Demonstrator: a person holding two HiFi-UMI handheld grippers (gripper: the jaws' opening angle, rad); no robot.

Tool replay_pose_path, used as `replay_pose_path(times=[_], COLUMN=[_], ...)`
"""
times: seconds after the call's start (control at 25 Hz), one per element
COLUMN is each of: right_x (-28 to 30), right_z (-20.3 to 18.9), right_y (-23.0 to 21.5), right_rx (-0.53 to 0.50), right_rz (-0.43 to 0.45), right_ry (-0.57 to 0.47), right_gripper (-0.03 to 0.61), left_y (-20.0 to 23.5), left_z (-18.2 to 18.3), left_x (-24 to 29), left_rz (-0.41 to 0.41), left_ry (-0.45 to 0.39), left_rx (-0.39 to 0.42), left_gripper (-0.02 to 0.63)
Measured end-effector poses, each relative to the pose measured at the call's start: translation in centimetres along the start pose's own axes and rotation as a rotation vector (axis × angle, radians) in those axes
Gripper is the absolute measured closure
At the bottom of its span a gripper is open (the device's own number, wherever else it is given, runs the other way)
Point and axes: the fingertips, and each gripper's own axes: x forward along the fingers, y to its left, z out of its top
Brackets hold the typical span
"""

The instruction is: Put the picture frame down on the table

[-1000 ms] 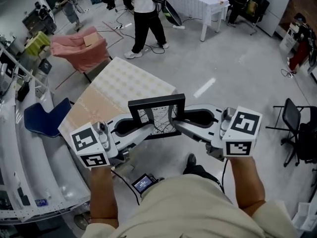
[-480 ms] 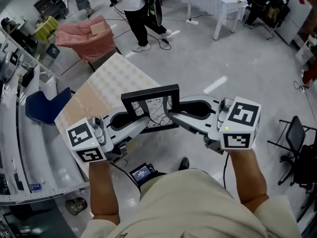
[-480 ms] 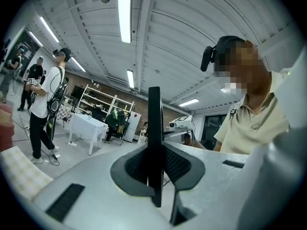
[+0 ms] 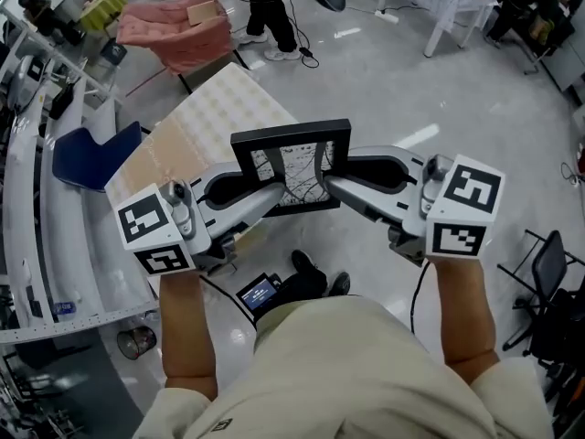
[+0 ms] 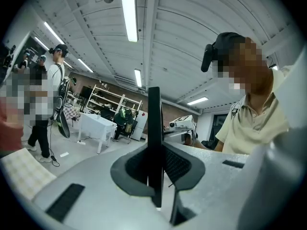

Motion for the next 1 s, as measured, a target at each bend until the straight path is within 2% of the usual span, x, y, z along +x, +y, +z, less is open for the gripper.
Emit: replay_pose_path(times=[0.2, 0.36, 0.56, 0.68, 0.8, 1.0], right_x=[0.5, 4.5, 6.0, 9.4, 12.6, 14.5], right_z=[0.1, 1.3, 1.6, 2.1, 2.8, 2.7], right_y=[-0.1, -2.2, -2.4, -3.5, -4.7, -5.9], right_rx=[-0.004, -0.018, -0.037, -0.035, -0.038, -0.021], right_rz=[-0.020, -0.040, -0.051, -0.053, -0.047, -0.010], right_ry=[0.008, 0.022, 0.033, 0.056, 0.076, 0.091], right_gripper=[0.508, 0.508, 0.508, 0.508, 0.508, 0.508], left_y=[0.5, 4.5, 5.5, 8.3, 11.0, 12.9], left_z=[0.1, 1.0, 1.3, 1.6, 2.1, 1.9], left_x=[-0.4, -2.5, -3.6, -5.9, -7.9, -8.8], left_rz=[-0.019, -0.034, -0.044, -0.046, -0.039, 0.002], left_ry=[-0.008, -0.031, -0.052, -0.067, -0.085, -0.084], left_rx=[0.003, 0.008, 0.025, 0.015, -0.001, -0.018], left_gripper=[0.560, 0.560, 0.560, 0.560, 0.560, 0.560])
